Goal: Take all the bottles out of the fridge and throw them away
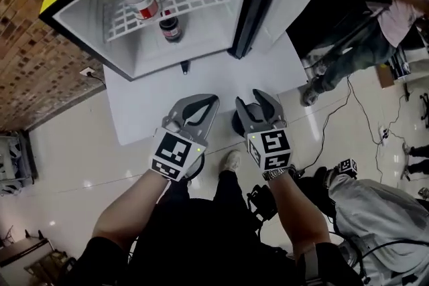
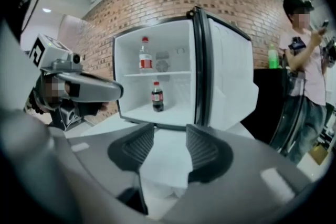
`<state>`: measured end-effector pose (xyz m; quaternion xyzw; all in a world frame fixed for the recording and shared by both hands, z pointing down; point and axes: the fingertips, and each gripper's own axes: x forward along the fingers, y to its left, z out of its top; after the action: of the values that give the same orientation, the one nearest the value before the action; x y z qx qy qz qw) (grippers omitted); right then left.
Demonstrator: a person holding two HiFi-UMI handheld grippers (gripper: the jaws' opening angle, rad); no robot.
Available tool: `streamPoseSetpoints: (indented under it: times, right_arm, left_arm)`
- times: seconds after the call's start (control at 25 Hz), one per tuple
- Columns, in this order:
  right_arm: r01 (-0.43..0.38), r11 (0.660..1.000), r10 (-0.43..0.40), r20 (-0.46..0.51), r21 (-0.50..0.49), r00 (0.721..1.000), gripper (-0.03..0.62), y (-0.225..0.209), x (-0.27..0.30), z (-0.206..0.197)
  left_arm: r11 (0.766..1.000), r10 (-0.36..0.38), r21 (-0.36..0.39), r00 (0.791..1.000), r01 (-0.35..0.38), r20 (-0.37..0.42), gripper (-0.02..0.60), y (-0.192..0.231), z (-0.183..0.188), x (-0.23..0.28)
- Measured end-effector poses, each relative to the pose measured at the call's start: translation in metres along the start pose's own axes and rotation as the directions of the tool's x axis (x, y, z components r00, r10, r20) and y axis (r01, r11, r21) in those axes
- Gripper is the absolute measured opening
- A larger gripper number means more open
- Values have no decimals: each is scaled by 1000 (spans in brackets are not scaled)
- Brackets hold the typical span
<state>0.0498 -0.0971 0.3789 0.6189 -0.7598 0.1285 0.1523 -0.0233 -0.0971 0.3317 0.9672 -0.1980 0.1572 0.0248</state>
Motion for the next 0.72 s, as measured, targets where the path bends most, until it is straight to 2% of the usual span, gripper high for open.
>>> streamPoseSetpoints:
  times: [0.32, 0.72]
  right_arm:
    - [-91, 989, 104, 110, -119, 988, 190, 53, 18, 82]
    - [-155, 962, 197, 174, -225, 965, 190, 99, 73, 171]
  left_arm:
    - [992, 129, 5, 991, -129, 47, 3, 40, 20, -51]
    - [968, 249, -12, 964, -249, 89, 3, 75, 37, -106]
